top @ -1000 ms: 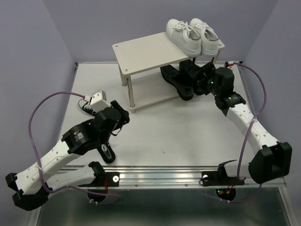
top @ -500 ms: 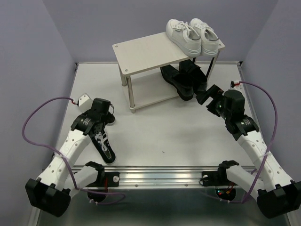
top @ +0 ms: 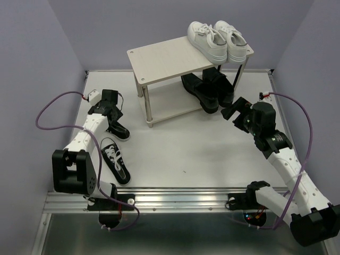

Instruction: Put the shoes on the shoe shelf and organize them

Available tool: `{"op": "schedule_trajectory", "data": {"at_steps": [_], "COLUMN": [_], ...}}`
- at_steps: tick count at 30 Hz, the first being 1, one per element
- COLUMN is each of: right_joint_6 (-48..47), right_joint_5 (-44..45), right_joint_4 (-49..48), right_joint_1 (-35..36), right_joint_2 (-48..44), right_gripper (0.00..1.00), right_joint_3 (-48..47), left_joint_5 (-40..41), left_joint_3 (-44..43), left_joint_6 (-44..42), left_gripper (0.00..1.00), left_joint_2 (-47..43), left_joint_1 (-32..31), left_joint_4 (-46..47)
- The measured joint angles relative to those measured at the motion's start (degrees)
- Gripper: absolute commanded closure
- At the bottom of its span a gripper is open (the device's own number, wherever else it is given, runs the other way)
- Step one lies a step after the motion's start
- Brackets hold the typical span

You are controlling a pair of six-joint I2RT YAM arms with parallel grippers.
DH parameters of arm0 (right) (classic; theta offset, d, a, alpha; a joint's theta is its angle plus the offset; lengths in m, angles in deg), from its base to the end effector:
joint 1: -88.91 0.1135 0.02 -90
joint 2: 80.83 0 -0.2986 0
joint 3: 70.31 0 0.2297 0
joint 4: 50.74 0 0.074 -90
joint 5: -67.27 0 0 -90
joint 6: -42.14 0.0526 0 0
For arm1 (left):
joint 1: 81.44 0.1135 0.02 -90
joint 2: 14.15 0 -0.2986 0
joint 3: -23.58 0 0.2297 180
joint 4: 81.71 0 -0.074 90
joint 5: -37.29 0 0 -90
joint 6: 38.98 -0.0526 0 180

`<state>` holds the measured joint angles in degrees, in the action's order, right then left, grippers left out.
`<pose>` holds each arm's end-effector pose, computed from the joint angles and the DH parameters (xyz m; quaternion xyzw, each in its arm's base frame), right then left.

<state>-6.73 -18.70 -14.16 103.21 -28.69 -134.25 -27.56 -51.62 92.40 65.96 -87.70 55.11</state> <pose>0.1719 0.0400 0.3432 0.2137 0.8145 0.2243 0.4906 0.2796 -0.0082 0.2975 -0.3492 0.8455 0.0450 0.4014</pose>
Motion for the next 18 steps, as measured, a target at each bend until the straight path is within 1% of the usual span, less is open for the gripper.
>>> {"op": "schedule_trajectory", "data": {"at_steps": [2,8,9,11,12,13,16,17,18], "right_joint_6": [-0.2,-0.4,-0.5,-0.7,-0.8,-0.9,-1.3,-1.3,-1.3], "right_joint_5": [0.0,0.0,0.0,0.0,0.1,0.1,0.3,0.3,0.3], "right_joint_4": [0.0,0.0,0.1,0.4,0.5,0.8,1.2,1.3,1.3], "right_joint_1": [0.0,0.0,0.0,0.0,0.0,0.0,0.0,0.0,0.0], "right_joint_2": [0.0,0.0,0.0,0.0,0.0,0.0,-0.1,-0.1,-0.1], "right_gripper": [0.02,0.02,0.02,0.02,0.02,0.02,0.02,0.02,0.02], "right_joint_3": [0.0,0.0,0.0,0.0,0.0,0.0,0.0,0.0,0.0], "left_joint_5": [-0.8,-2.0,-2.0,-2.1,-2.1,-2.1,-2.1,-2.1,-2.2], "left_joint_3": [-0.1,0.0,0.3,1.6,2.2,3.3,4.6,4.8,4.9], "left_joint_6": [-0.5,0.0,0.3,1.1,1.4,1.8,2.5,2.8,2.6], "left_gripper": [0.26,0.27,0.28,0.34,0.42,0.58,0.96,1.0,1.0], "left_joint_2": [2.4,8.4,8.9,9.4,9.4,9.4,9.4,9.4,9.4], "left_joint_1": [0.0,0.0,0.0,0.0,0.0,0.0,0.0,0.1,0.2], "left_joint_4": [1.7,3.6,4.2,5.0,5.4,5.8,6.3,6.4,6.4]}}
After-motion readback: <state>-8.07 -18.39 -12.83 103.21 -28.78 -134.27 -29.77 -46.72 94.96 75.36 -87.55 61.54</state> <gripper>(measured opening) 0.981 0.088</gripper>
